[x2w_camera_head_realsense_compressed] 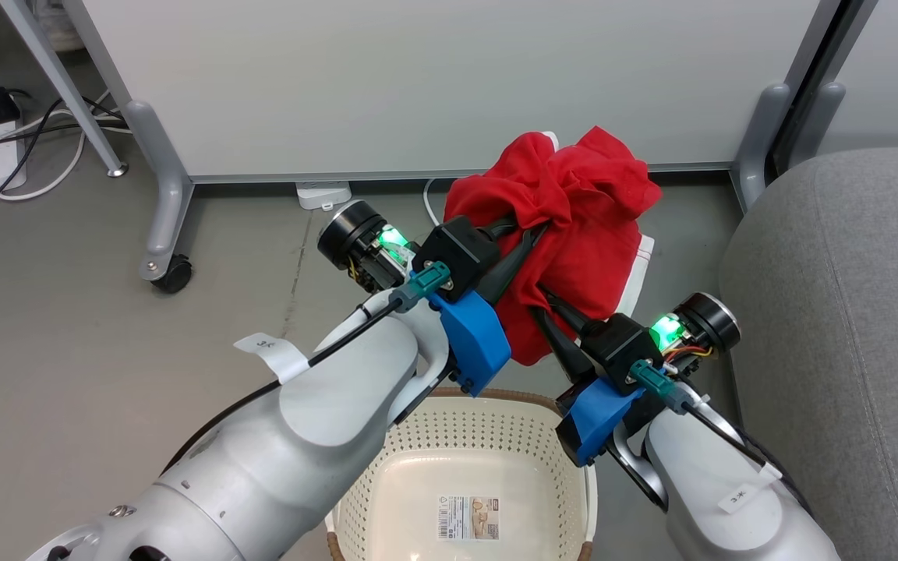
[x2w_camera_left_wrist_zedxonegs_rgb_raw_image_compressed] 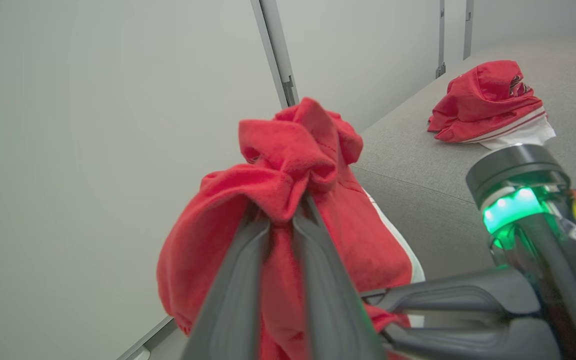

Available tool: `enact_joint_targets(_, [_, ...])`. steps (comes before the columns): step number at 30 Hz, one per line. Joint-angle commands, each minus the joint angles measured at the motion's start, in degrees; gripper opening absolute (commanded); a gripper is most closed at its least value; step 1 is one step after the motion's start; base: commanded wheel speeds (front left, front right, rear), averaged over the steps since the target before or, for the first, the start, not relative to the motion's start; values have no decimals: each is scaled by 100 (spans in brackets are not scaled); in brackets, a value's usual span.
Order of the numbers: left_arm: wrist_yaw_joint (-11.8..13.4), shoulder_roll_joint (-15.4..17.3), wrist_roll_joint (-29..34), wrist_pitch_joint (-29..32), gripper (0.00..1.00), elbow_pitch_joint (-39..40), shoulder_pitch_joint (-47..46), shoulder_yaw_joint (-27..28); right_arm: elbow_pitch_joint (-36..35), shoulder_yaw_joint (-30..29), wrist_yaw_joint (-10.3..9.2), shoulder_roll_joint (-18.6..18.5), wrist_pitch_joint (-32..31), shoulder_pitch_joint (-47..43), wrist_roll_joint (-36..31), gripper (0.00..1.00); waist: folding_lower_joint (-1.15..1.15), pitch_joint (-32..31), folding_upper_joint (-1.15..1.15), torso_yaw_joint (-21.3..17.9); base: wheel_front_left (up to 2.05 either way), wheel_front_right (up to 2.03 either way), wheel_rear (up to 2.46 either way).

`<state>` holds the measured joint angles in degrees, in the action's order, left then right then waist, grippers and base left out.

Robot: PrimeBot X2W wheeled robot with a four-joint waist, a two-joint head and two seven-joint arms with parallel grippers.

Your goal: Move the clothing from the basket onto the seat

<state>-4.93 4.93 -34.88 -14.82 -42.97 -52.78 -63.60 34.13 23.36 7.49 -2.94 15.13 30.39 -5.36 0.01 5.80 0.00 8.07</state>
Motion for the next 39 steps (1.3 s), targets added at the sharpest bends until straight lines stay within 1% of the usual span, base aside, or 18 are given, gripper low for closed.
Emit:
enact_joint_targets(1, [1,-13,-13,-35,0,-24,-67,23,17,-28,1,8,2,101,51,0,-1,3,0,-3,0,0,0])
enact_joint_targets(23, [-58,-14,19,-42,0,-97,-9,-3,-68,162,1,9,2,99,366,0,-1,-32,0,-47,0,0,0])
enact_joint_targets(27, [-23,-11,24,-43,0,-120,6,9,-86,192,2,9,2,96,403,0,-1,-44,0,-45,0,0,0])
enact_joint_targets(29, [6,-15,20,-44,100,-141,22,25,-107,203,1,9,2,76,437,0,-1,-57,0,-48,0,0,0])
enact_joint_targets(39, [42,-9,61,-44,100,-85,76,74,-124,260,1,9,2,-6,529,0,-1,-96,0,-62,0,0,0])
